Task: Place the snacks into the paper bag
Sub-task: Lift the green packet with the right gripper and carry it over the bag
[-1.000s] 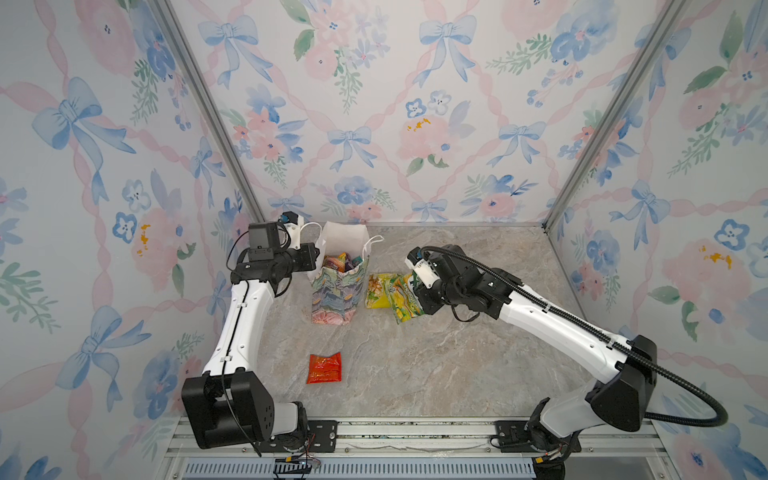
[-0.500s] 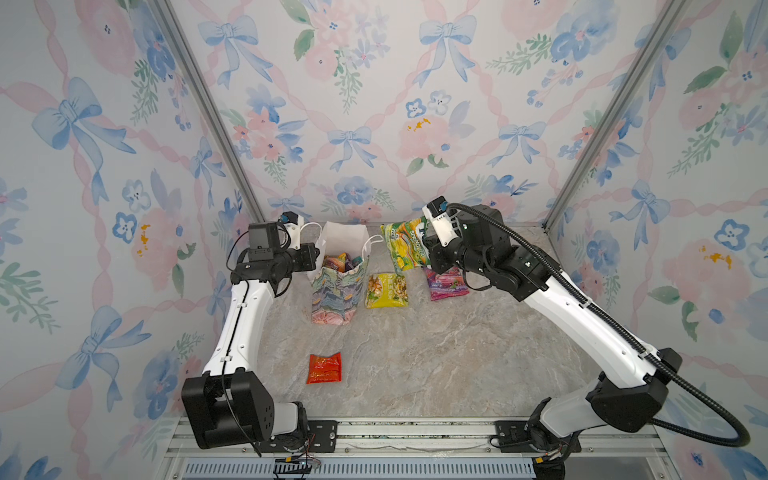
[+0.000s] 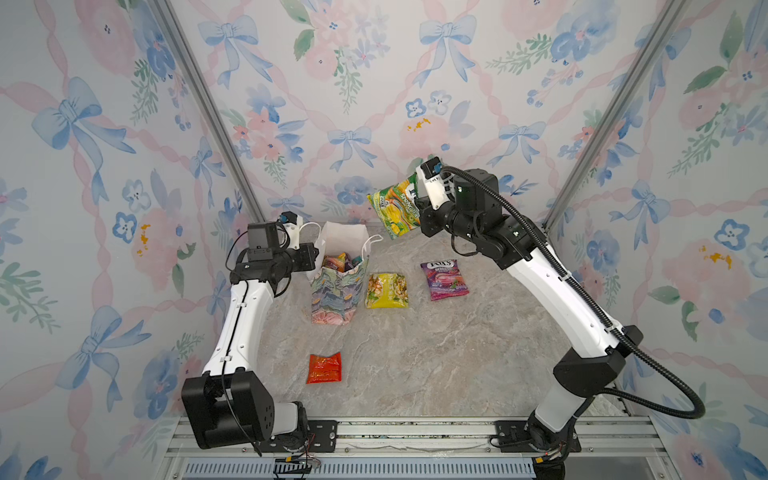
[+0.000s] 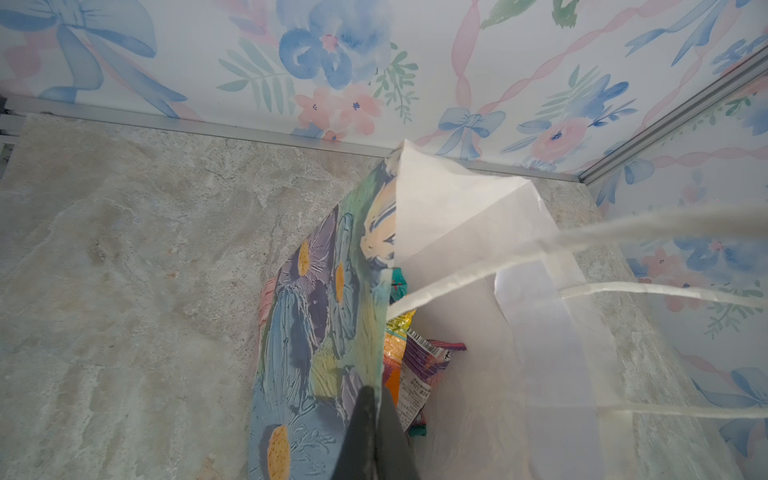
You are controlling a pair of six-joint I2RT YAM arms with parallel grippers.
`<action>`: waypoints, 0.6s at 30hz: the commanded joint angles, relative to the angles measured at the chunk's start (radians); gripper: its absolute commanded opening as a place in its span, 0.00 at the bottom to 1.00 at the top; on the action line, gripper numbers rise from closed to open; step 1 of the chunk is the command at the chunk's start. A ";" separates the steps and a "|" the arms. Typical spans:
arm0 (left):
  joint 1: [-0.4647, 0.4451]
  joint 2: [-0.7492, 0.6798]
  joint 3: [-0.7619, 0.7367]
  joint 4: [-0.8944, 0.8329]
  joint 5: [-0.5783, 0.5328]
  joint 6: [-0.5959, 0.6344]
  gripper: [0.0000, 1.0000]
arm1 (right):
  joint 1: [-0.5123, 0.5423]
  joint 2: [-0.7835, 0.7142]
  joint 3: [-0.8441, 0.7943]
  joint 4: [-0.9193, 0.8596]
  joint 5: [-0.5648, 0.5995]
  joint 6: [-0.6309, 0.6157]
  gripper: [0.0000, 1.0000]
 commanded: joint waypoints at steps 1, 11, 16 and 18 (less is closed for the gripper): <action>0.008 -0.010 -0.010 -0.010 0.005 -0.010 0.00 | 0.000 0.051 0.115 0.020 -0.036 -0.027 0.00; 0.013 -0.008 -0.010 -0.009 0.005 -0.010 0.00 | 0.060 0.283 0.431 -0.081 -0.103 -0.097 0.00; 0.014 -0.004 -0.008 -0.008 0.009 -0.010 0.00 | 0.091 0.323 0.429 -0.059 -0.115 -0.123 0.00; 0.015 -0.004 -0.009 -0.009 0.011 -0.010 0.00 | 0.103 0.338 0.430 -0.058 -0.127 -0.133 0.00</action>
